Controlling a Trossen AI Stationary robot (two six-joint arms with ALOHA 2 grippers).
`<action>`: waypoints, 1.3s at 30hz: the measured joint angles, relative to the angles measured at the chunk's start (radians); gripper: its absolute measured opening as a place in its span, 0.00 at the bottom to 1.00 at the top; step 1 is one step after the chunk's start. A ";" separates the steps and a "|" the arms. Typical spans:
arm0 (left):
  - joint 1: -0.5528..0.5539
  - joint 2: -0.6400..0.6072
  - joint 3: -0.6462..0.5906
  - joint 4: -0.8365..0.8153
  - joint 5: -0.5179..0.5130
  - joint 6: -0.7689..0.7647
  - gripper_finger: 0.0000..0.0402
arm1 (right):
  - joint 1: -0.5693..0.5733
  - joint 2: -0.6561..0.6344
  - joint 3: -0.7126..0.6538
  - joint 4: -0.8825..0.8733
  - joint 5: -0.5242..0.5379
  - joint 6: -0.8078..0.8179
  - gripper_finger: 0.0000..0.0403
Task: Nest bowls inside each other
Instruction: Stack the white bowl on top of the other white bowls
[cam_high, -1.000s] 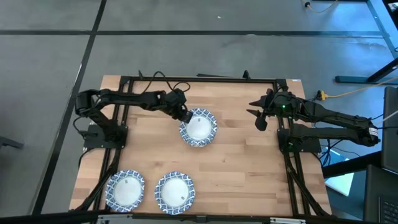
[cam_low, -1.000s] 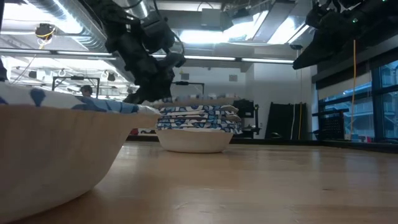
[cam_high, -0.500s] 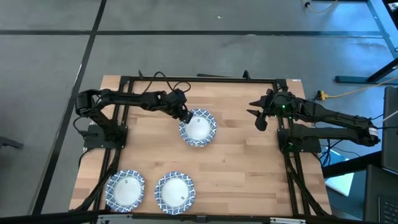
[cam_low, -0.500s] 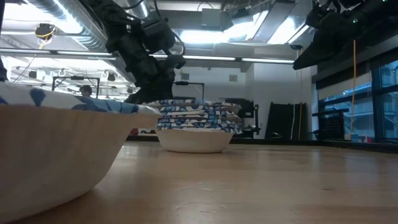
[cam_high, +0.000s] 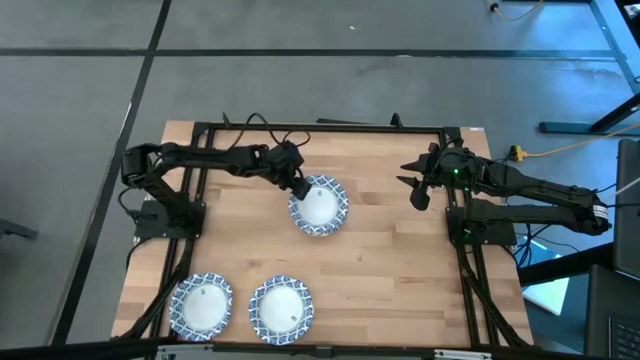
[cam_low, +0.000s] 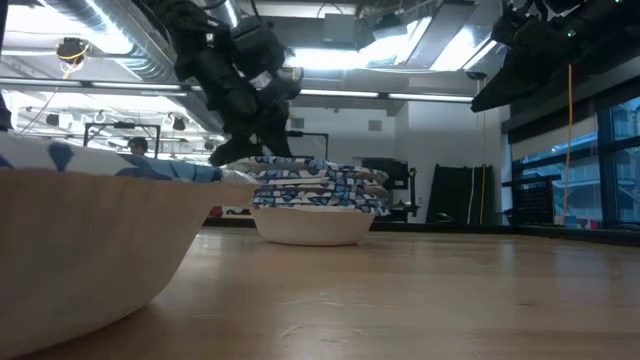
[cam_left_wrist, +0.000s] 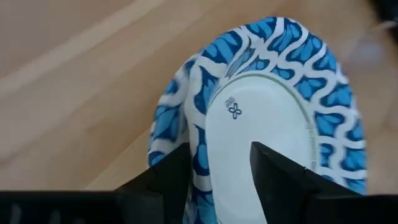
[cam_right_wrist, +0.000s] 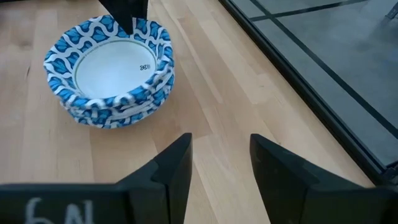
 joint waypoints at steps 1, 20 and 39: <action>0.000 -0.003 0.013 0.000 0.014 0.027 0.40 | 0.000 0.000 0.000 0.000 0.000 0.000 0.40; -0.021 -0.265 0.107 -0.287 -0.129 0.172 0.39 | 0.000 0.000 0.000 -0.004 0.000 0.000 0.40; -0.536 -0.134 0.107 -0.382 -0.146 0.037 0.39 | 0.000 0.000 0.000 -0.003 0.000 -0.020 0.40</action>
